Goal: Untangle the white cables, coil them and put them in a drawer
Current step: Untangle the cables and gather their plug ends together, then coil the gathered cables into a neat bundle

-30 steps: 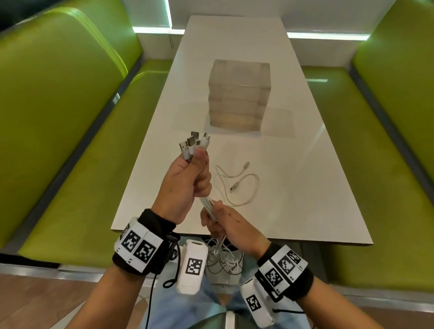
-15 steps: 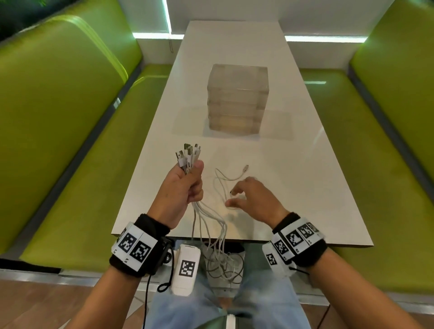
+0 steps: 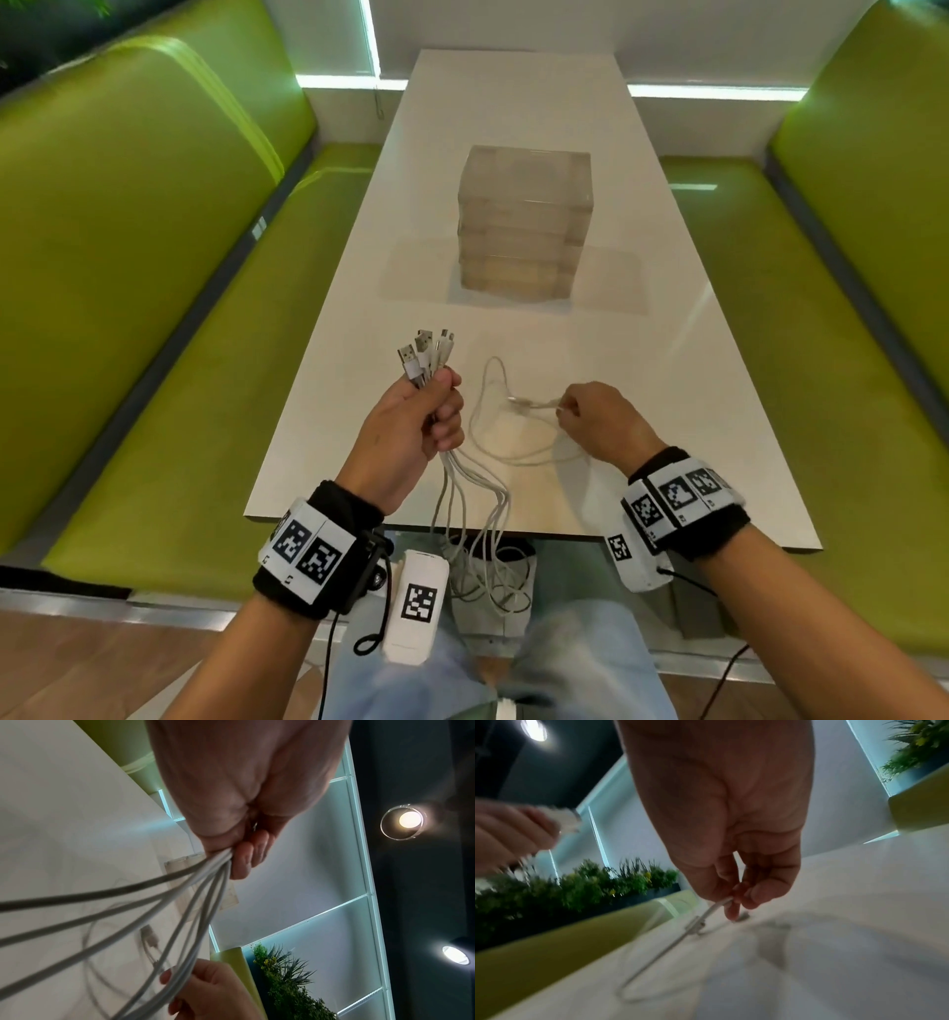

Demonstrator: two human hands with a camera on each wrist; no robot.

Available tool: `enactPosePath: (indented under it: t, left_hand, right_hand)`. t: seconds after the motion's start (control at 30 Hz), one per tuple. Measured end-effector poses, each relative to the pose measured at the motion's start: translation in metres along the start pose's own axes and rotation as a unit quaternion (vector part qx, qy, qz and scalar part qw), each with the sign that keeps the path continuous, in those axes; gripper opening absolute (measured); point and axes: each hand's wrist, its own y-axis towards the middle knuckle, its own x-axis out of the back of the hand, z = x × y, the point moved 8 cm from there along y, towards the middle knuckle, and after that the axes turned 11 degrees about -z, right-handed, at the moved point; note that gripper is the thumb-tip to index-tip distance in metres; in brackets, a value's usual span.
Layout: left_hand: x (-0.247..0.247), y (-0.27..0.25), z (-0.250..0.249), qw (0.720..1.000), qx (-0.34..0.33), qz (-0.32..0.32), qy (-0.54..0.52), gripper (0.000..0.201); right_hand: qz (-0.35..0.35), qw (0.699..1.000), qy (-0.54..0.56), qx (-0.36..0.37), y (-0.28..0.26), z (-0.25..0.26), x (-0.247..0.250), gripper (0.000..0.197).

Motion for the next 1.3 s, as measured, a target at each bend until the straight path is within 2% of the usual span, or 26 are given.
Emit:
enactPosePath:
  t: [0.1, 0.17, 0.23, 0.33, 0.43, 0.67, 0.73, 0.8, 0.87, 1.0, 1.07, 1.17, 1.3]
  left_hand:
    - [-0.002, 0.001, 0.003, 1.0, -0.003, -0.002, 0.019, 0.022]
    - [-0.004, 0.002, 0.005, 0.999, -0.005, -0.009, 0.03, 0.023]
    - [-0.008, 0.002, 0.006, 0.999, -0.004, -0.012, 0.031, 0.022]
    - [-0.013, 0.001, 0.006, 1.0, 0.004, -0.01, -0.001, 0.024]
    - [-0.021, -0.005, 0.004, 0.999, 0.01, 0.033, -0.038, 0.027]
    - [-0.025, -0.011, 0.001, 0.996, -0.026, 0.087, -0.026, 0.032]
    - [-0.02, -0.009, -0.003, 0.997, -0.04, 0.062, -0.027, 0.035]
    - [-0.007, -0.003, -0.017, 0.995, -0.056, 0.017, -0.082, 0.026]
    - [0.013, 0.004, -0.035, 0.986, -0.078, -0.032, -0.146, 0.021]
    - [0.045, 0.011, -0.056, 0.974, -0.117, -0.091, -0.169, 0.022]
    - [0.055, 0.014, -0.062, 0.971, -0.135, -0.096, -0.175, 0.021]
    - [0.062, 0.016, -0.068, 0.968, -0.151, -0.096, -0.178, 0.023]
    - [0.054, 0.014, -0.067, 0.968, -0.155, -0.088, -0.176, 0.022]
  right_hand:
    - [-0.081, 0.983, 0.162, -0.009, -0.015, 0.023, 0.038, 0.015]
    - [-0.098, 0.94, 0.326, -0.029, -0.032, 0.043, 0.059, 0.011]
    - [-0.081, 0.908, 0.411, -0.011, -0.048, 0.067, 0.067, 0.008]
    - [-0.036, 0.924, 0.378, 0.056, -0.066, 0.096, 0.057, 0.01]
    - [-0.035, 0.925, 0.367, 0.094, -0.075, 0.105, 0.044, 0.002]
    - [-0.071, 0.922, 0.367, 0.101, -0.074, 0.107, 0.047, 0.012]
    - [-0.035, 0.936, 0.33, 0.117, -0.073, 0.109, 0.043, 0.02]
    - [0.026, 0.959, 0.242, 0.146, -0.071, 0.104, 0.034, 0.028]
    - [0.069, 0.966, 0.204, 0.14, -0.069, 0.086, 0.027, 0.032]
    - [0.124, 0.964, 0.2, 0.125, -0.068, 0.06, 0.023, 0.027]
    - [0.178, 0.96, 0.177, 0.122, -0.072, 0.052, 0.011, 0.024]
    - [0.265, 0.94, 0.187, 0.107, -0.087, 0.047, -0.01, 0.02]
    - [0.285, 0.932, 0.186, 0.125, -0.101, 0.057, -0.028, 0.015]
